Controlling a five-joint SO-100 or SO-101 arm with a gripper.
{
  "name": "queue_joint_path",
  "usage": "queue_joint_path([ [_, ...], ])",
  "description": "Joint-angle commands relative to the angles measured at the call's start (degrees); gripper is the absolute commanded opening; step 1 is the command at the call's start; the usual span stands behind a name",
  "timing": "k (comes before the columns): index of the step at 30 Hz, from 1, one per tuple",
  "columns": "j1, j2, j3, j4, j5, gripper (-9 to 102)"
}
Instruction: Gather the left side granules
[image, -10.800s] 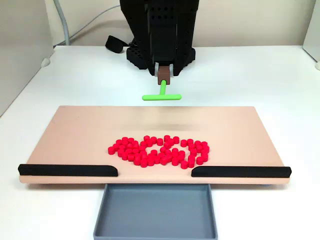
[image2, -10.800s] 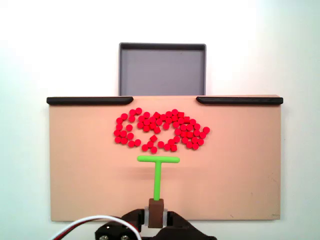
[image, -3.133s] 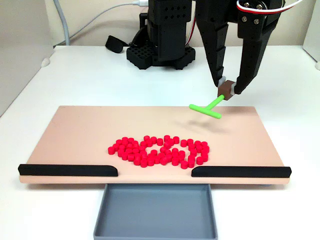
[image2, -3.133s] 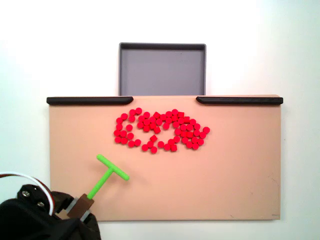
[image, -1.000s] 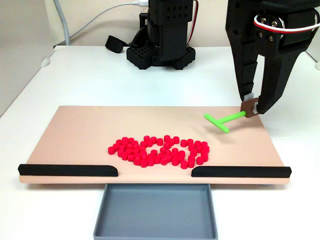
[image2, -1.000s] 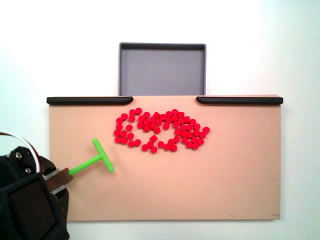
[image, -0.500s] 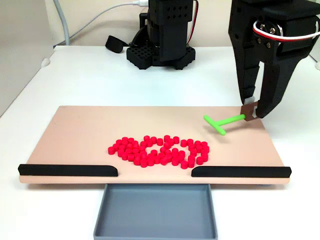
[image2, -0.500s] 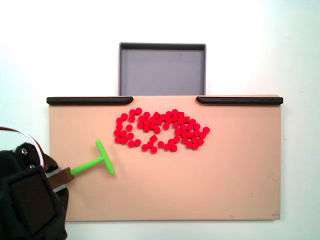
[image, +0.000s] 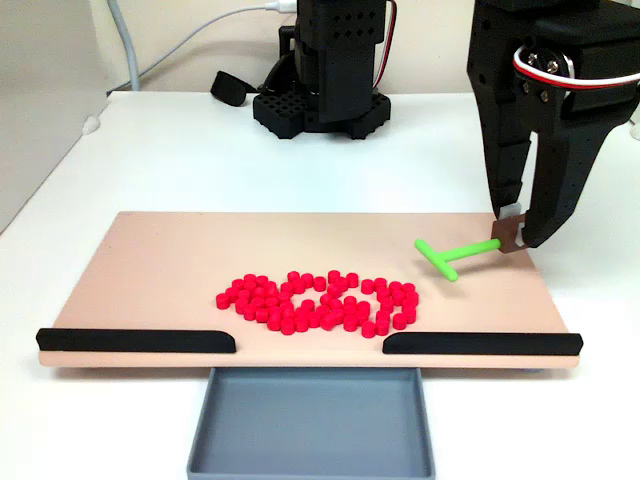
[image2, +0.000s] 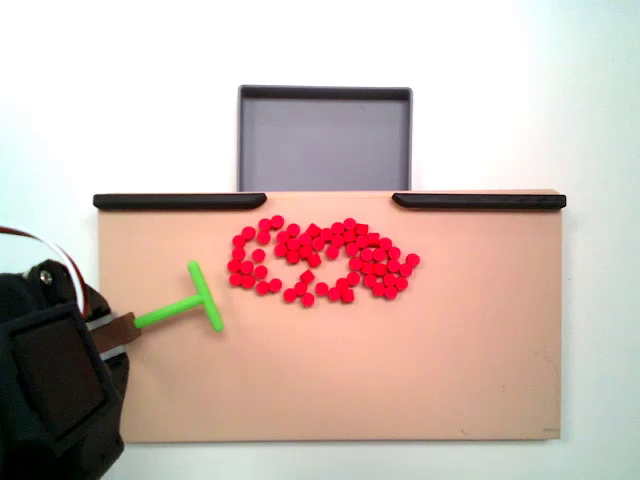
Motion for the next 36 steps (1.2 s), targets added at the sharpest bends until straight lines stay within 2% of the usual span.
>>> queue_joint_path([
  [1,1.0,0.2,-2.1,0.4,1.2,0],
  [36,0.8,-5.5,-10.6,1.7,9.7,0],
])
